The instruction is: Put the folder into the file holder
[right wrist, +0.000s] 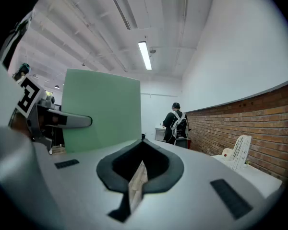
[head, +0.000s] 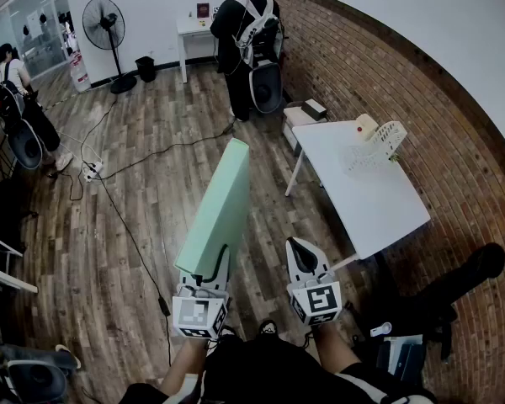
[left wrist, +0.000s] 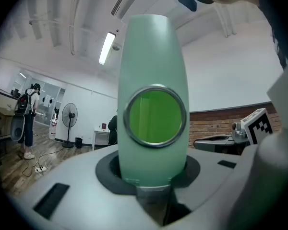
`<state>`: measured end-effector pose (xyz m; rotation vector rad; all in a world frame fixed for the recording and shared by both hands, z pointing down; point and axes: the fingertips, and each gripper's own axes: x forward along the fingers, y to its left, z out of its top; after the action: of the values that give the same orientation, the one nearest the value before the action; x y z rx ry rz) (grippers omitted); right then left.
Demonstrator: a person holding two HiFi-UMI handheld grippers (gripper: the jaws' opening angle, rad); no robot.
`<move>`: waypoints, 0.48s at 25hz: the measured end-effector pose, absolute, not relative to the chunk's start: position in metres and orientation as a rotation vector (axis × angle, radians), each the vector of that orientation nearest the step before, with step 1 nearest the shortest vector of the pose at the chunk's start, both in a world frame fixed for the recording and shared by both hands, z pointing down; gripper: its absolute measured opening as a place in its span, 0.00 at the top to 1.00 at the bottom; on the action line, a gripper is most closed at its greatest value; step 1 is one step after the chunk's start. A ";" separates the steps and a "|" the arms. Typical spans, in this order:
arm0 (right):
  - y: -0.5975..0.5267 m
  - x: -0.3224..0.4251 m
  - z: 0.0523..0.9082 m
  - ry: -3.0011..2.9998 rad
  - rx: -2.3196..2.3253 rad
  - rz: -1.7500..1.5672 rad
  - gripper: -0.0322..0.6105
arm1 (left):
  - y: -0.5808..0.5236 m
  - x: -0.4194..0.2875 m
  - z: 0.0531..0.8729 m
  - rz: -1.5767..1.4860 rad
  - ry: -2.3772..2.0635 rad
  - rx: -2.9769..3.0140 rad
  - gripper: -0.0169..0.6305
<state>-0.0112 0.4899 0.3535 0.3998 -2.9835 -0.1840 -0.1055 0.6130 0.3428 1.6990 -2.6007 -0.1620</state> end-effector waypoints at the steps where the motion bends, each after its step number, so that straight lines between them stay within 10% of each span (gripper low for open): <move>1: 0.490 -0.012 0.353 -2.988 0.411 -0.182 0.94 | 0.614 -0.107 0.343 -0.160 -2.595 1.708 0.77; 12: 0.467 -0.013 0.367 -2.955 0.519 -0.148 0.94 | 0.594 -0.115 0.354 -0.156 -2.532 1.765 0.77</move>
<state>-0.0131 0.4675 0.3670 0.5191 -2.9551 -0.1478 -0.1146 0.5944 0.3542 1.7645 -2.5324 -0.1561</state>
